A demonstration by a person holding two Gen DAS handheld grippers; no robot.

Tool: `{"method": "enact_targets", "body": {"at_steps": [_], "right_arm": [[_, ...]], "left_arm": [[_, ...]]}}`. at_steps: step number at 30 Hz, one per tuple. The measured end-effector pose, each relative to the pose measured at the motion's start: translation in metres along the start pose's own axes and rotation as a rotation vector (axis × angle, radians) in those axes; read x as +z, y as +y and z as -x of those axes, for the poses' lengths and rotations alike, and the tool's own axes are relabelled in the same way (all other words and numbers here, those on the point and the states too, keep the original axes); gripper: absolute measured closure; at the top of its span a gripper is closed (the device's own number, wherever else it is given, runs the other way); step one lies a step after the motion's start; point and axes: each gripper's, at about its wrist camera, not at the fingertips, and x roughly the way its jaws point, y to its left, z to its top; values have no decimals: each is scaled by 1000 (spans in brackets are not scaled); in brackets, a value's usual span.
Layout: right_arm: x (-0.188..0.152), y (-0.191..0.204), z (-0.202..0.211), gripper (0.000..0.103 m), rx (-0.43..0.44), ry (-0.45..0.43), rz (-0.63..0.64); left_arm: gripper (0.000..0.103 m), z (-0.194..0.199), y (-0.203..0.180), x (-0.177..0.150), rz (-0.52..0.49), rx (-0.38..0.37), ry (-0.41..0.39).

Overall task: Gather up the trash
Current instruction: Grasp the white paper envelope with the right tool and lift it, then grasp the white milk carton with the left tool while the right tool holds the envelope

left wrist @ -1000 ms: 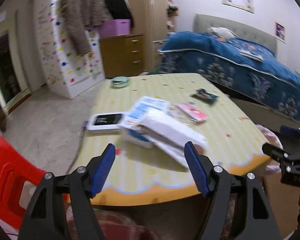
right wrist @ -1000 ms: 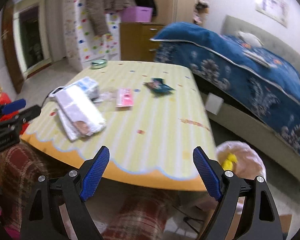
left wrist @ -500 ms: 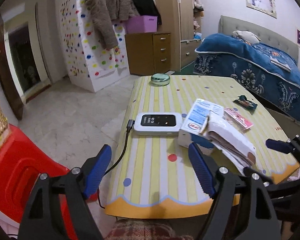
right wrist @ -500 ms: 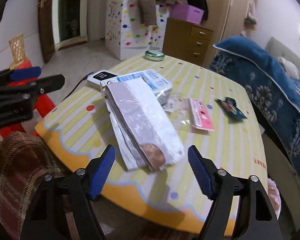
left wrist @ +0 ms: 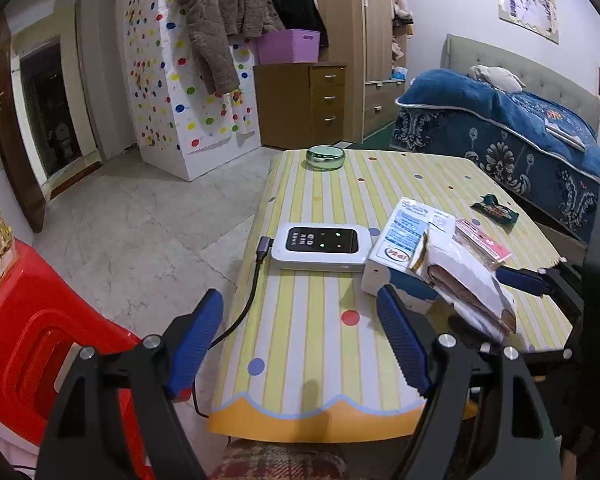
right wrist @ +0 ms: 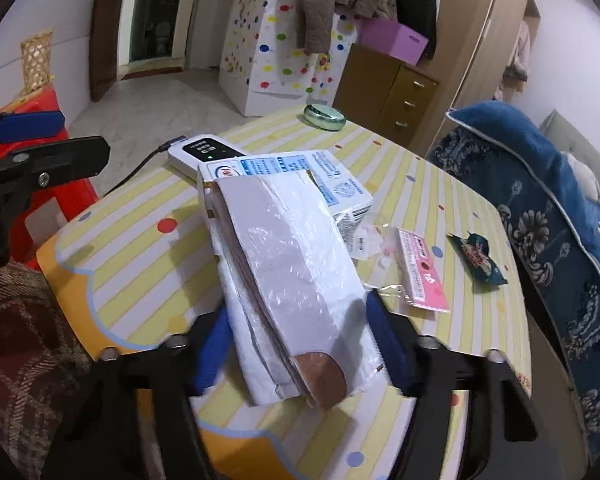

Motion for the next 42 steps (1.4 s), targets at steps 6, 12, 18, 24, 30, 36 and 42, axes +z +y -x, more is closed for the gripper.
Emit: {"method": "enact_targets", "body": {"at_steps": [6,12,18,24,30,36,42], "right_arm": [[-5,-31,23,86,61,-38,-106],[-26,-90,55,101,116,-66,-396],[-40,-115,79,102,87,-72,-517],[-48,-126,82,101,78,-72,-554],[-47,-126,76,101,93,-67,-562],[-47,-124,78,101,95,-69,-563],[-49,-125,81,101,88,-74,-566]], "left_arm": [[26,3,-8,1,-32,-43,6],[11,-5,-33,10,-53,-128,11],[8,-32,-60,21,-88,-160,13],[8,-52,-63,16,-52,-163,24],[10,-76,-60,16,-35,-180,101],[26,-65,-77,8,-105,-314,92],[12,-61,-84,5,-115,-263,58]]}}
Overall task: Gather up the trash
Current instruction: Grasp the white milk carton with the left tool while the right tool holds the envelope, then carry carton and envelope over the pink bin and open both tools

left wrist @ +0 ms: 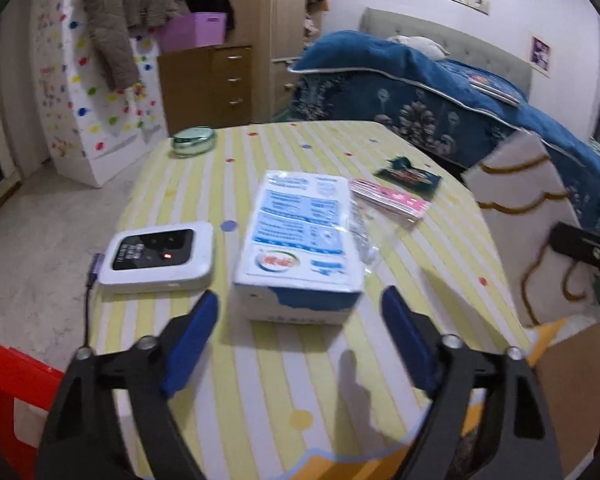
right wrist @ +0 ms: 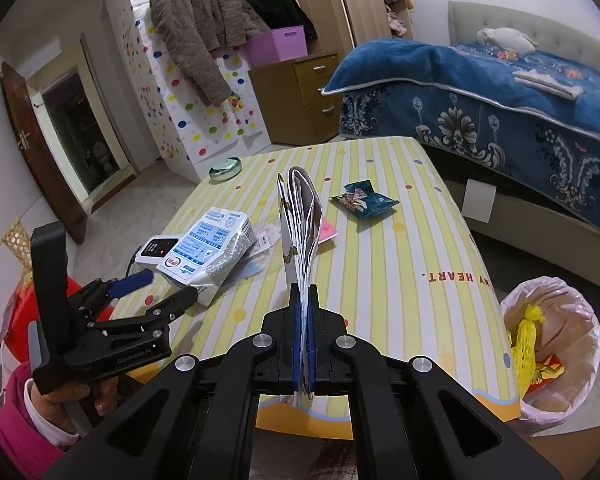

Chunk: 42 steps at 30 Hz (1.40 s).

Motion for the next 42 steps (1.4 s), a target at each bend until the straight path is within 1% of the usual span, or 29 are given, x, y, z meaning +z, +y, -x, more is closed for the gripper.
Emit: {"method": "enact_targets", "body": {"at_steps": [1,4,7,10,12,14,17,19,24,25,26,28,29,32,35,38,42], "right_arm": [[0,0,0,101,0,0,2],[0,0,0,101,1,2,2],[0,-2,2,101,-2,5,4],[1,-3,3,101,-3,5,4],[1,-4,3,101,-4,6,4],[1,-4,3,101,-4,8,5],[1,-5,2,101,-2,13,3],[1,-6,0,101,-2,16,4],[1,-5,0,101,1,18,7],[0,-4,1,101,2,18,10],[0,-3,2,101,2,14,13],[-1,-2,6,101,5,0,18],[0,-1,8,101,5,-7,18],[0,-4,14,101,-4,-25,9],[-1,-9,19,101,-15,-32,-6],[-4,-15,25,101,-23,-42,-19],[-9,-27,35,101,-36,-55,-36]], "left_arm": [[10,0,1,1,10,14,-6],[9,-6,-2,7,12,3,-3],[9,-19,-16,13,-44,27,19],[9,-27,-23,18,-80,60,25],[9,-35,-22,21,-70,78,47],[10,-40,-18,24,-41,70,69],[16,-41,-16,29,-38,68,59],[23,-45,-18,29,-56,76,68],[25,-41,-26,25,-111,114,48],[25,-39,-26,24,-112,120,38],[26,-33,-26,24,-101,123,8],[26,-21,-23,24,-74,105,-41],[26,-10,-19,22,-44,84,-76],[26,7,-12,17,-2,56,-123],[26,20,-13,12,3,31,-163],[26,25,-19,9,-8,0,-172],[26,30,-31,-1,-2,-33,-154]]}}
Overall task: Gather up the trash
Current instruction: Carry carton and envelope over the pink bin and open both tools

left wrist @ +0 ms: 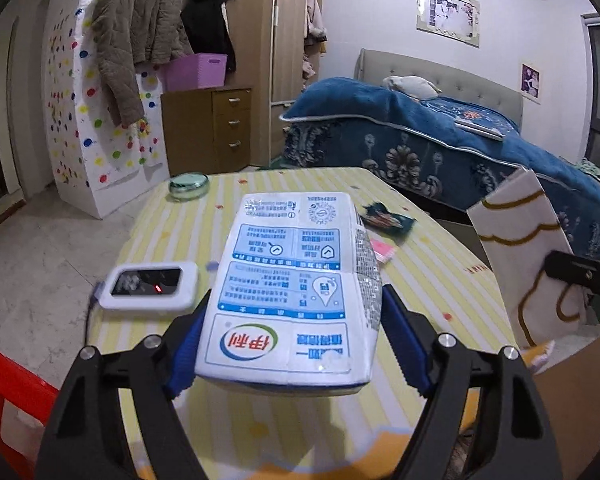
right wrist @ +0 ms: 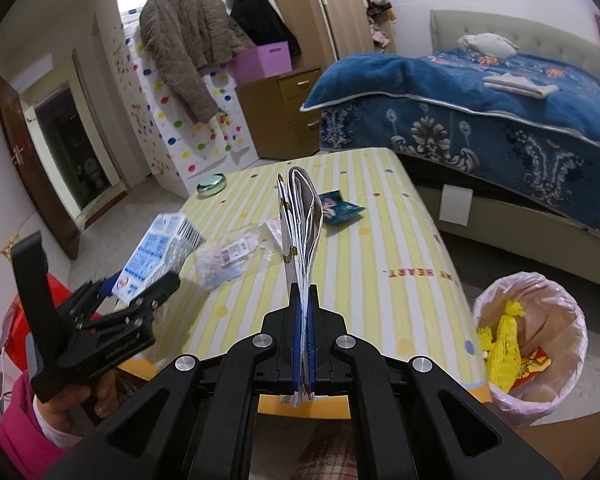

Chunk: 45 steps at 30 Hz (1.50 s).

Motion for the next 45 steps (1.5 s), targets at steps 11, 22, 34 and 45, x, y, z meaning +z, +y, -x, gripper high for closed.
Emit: {"method": "enact_targets", "body": {"at_steps": [11,22,34,45], "right_arm": [[-11,-46,24,101,-59,-30,-61],[-31,-127,52,101,-210,-57,-169],[-52,-210,63,101,-348,-54,-296],[-53,-269,46,101,-428,-40,-372]], "left_arm": [[26,7,-70,-10,-112,-87,63],[26,-10,-159,8,-197,-248,59],[26,-57,-267,13,-298,-376,95],[25,-95,-319,18,-335,-414,137]]}}
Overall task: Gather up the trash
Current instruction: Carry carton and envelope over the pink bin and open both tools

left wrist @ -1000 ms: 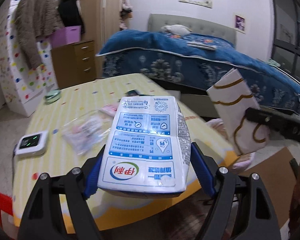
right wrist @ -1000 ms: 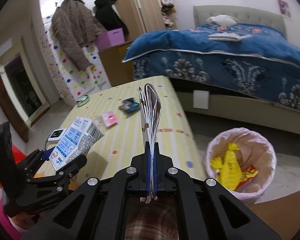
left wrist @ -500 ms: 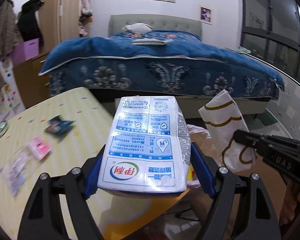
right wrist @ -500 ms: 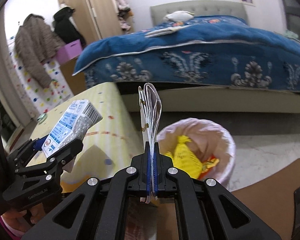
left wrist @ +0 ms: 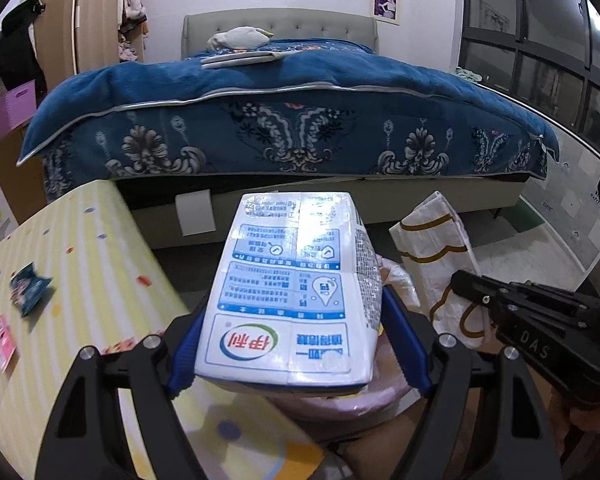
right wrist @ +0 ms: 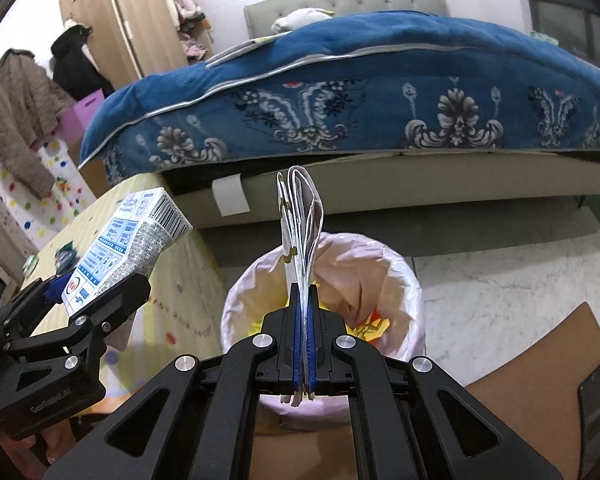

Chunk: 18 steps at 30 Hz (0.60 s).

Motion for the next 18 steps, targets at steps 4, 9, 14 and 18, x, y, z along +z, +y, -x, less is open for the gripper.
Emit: {"method": "enact_targets", "body": {"at_steps": [4,9,14,18], "right_arm": [[8,-9,-13,93,23,-1,-5],[4,-18,-18,54,-13,3,-23],[-10,-15,0,54,0,20,-42],[-17,1,19,55,16,25,-12]], "left_arm": [[20,-10,-8,10,-4,-17,-18],[10,-5,2,8,19,3,-28],[10,15,25,-3,71,32,-4],[10,44,38,-15,64,64,-12]]}}
